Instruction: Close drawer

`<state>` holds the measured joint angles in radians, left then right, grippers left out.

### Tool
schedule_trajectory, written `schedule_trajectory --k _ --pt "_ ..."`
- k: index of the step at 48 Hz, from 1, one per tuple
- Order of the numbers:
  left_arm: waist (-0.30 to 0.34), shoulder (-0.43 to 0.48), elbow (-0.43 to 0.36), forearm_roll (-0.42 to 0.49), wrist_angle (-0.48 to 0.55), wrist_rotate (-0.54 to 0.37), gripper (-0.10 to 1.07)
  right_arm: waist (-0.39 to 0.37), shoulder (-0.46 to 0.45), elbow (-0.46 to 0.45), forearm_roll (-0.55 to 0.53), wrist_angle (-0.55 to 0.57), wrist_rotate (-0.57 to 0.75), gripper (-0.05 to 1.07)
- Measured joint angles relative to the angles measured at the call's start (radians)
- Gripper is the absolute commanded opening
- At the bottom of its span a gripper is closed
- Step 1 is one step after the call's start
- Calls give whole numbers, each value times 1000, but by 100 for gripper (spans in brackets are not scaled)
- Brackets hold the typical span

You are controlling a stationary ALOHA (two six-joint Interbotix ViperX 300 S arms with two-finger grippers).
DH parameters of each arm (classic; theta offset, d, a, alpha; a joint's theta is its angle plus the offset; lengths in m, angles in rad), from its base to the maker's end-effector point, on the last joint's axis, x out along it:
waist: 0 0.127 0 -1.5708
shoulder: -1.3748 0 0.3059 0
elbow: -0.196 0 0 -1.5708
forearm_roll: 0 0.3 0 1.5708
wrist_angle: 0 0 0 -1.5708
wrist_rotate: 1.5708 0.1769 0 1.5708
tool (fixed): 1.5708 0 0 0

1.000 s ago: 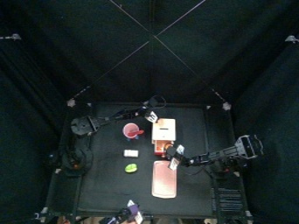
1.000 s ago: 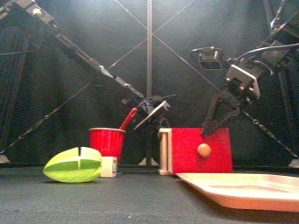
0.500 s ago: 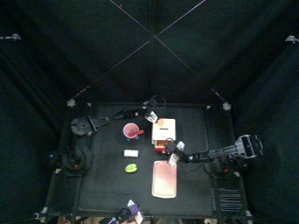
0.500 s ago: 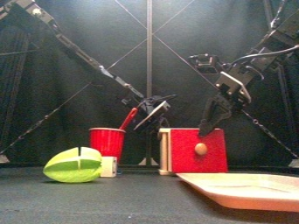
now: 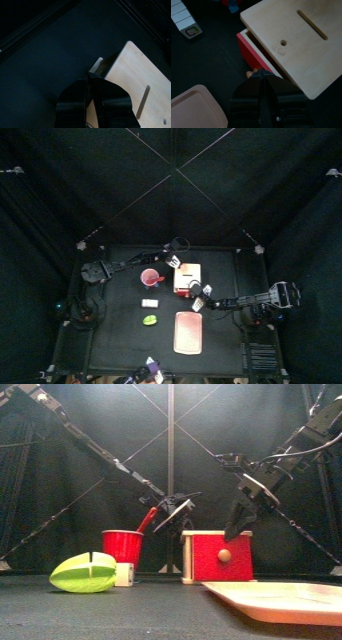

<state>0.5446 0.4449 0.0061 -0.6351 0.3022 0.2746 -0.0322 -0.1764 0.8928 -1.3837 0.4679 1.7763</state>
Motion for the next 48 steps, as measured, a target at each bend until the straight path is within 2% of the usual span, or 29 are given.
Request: schedule_trajectory --k 30,48 --pt "2 0 0 2 0 -2 49 -75 2 -2 -8 0 2 47" --pt "5 -2 0 3 0 0 49 -94 43 -40 -9 0 3 47"
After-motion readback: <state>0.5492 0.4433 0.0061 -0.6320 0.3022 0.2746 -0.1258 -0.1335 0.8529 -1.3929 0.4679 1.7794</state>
